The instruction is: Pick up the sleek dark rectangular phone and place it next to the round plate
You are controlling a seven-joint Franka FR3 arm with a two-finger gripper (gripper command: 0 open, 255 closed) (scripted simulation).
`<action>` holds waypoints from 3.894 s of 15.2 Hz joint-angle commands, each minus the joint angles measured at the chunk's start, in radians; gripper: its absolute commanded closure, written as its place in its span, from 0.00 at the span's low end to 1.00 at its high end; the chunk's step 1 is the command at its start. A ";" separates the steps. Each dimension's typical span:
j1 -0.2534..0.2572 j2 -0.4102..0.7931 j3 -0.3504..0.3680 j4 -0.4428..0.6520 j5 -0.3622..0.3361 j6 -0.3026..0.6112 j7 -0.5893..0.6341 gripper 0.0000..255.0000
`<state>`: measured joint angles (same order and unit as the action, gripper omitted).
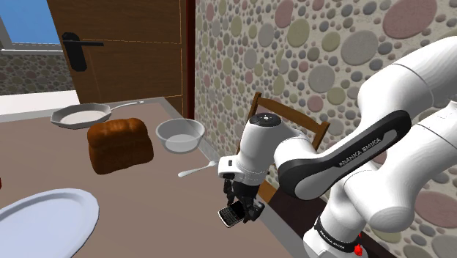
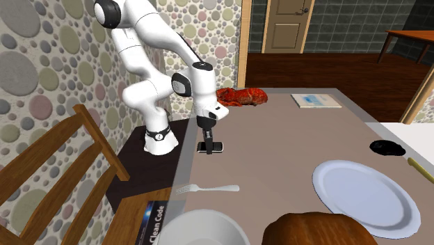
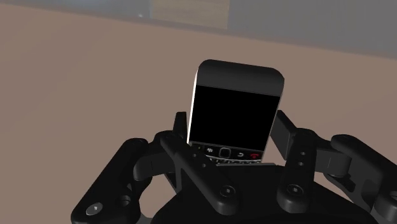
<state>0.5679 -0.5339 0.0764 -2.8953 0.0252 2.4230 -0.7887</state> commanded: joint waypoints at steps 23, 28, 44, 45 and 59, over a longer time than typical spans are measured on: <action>0.002 -0.155 -0.011 0.130 -0.002 -0.286 -0.007 1.00; -0.013 -0.016 -0.018 0.241 -0.013 -0.257 -0.017 1.00; -0.048 0.632 -0.040 0.903 -0.051 -0.272 -0.047 1.00; -0.049 0.670 -0.041 0.954 -0.052 -0.284 -0.049 1.00; -0.053 1.098 -0.049 1.518 -0.059 -0.421 -0.066 1.00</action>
<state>0.5149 0.5578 0.0273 -1.3733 -0.0340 1.9916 -0.8544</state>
